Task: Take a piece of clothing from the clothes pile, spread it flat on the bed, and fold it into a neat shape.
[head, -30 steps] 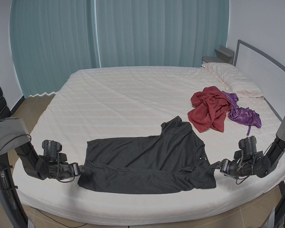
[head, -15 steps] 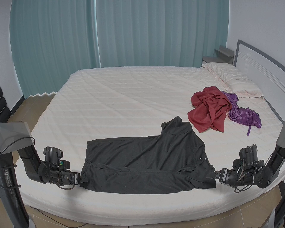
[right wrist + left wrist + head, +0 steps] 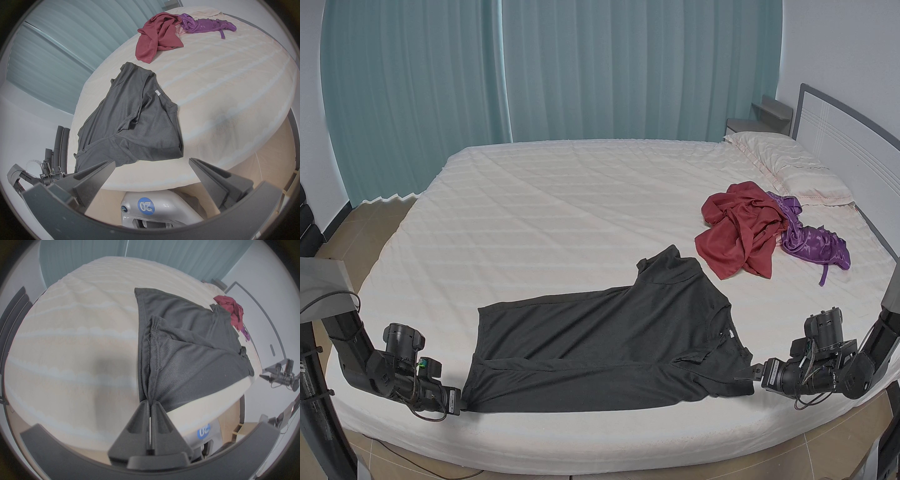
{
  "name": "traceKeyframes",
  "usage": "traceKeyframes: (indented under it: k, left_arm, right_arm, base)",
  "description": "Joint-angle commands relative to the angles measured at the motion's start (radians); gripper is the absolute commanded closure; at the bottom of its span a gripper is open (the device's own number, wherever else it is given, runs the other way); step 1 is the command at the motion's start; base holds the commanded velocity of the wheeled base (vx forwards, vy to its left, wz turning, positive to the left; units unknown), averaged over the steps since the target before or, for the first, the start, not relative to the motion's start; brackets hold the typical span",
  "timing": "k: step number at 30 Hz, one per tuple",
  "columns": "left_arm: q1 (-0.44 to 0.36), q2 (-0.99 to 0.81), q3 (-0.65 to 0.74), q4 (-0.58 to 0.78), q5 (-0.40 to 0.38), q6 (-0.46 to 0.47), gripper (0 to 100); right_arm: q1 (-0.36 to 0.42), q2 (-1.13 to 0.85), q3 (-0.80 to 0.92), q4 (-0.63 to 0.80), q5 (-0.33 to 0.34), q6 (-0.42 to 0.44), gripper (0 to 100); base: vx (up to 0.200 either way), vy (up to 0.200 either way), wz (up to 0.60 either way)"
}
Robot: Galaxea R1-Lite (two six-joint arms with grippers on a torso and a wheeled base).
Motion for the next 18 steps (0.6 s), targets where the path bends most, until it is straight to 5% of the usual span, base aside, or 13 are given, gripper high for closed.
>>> traceKeyframes:
  k: [1,13,14,18]
  left_arm:
    - [0.004,-0.062,0.012,0.029,0.000,0.007,100]
    - [0.006,-0.044,0.044,0.026,0.009,0.010,100]
    - [0.006,-0.044,0.044,0.026,0.009,0.010,0]
    - [0.006,-0.044,0.052,0.026,0.011,-0.001,0]
  right_arm:
    - [0.003,0.000,0.005,0.000,0.000,-0.001,0]
    - [0.018,-0.016,0.004,-0.002,-0.008,0.008,0]
    - [0.018,-0.016,0.004,-0.002,-0.008,0.008,0]
    - [0.020,0.001,-0.024,-0.014,-0.020,0.029,0]
  base:
    - [0.000,0.000,0.00]
    - [0.000,0.000,0.00]
    - [0.000,0.000,0.00]
    - [0.000,0.000,0.00]
